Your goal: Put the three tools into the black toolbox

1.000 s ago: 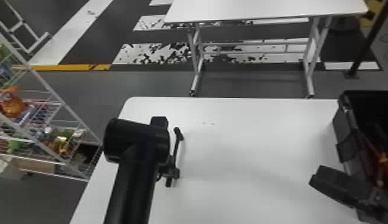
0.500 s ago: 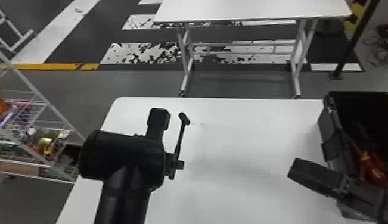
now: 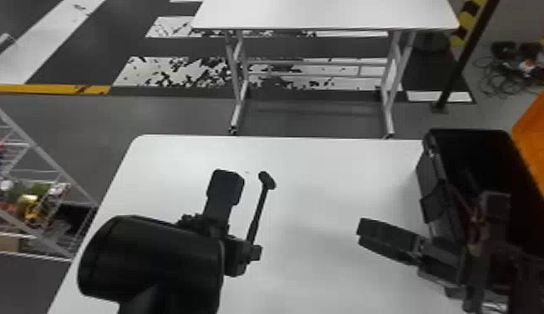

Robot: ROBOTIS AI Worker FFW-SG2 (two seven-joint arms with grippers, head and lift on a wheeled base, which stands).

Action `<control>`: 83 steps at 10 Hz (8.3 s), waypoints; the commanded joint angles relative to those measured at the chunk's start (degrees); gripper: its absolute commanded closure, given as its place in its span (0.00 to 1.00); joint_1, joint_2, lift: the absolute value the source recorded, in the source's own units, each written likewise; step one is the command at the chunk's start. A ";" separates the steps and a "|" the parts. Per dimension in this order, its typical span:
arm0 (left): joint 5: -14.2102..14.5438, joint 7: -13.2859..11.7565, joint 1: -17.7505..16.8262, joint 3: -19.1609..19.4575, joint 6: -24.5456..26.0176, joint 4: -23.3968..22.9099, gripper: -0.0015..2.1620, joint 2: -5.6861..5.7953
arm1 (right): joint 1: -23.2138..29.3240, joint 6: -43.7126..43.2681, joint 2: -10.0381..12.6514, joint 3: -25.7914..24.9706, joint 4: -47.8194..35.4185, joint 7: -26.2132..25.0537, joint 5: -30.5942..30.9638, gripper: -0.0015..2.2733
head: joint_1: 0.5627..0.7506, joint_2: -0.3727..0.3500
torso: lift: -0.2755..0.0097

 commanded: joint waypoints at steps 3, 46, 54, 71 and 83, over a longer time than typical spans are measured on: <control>-0.30 0.33 -0.30 -4.39 0.07 -0.07 0.99 -0.48 | -2.02 -4.15 2.79 5.06 4.82 -0.02 3.91 0.03 | 0.70 0.62 | 0.79; 30.55 -41.16 -1.71 18.46 0.07 7.75 0.99 -0.63 | -11.42 -6.09 -0.29 4.62 17.56 5.08 -2.59 0.04 | 0.70 0.41 | 0.79; 30.99 -42.48 -1.54 17.14 0.07 8.63 0.99 -0.63 | -13.35 -3.63 -1.08 11.65 16.16 5.87 -2.07 0.04 | 0.70 0.48 | 0.79; 29.93 -43.09 0.84 16.62 0.07 9.33 0.00 -0.63 | -11.68 1.65 -1.08 9.28 14.05 5.96 -0.92 0.99 | 0.70 0.46 | 0.79; 30.99 -36.76 15.34 24.97 0.07 -7.81 0.03 -0.63 | 2.11 6.39 -5.39 -15.60 -21.81 -9.78 4.17 0.99 | 0.70 0.25 | 0.79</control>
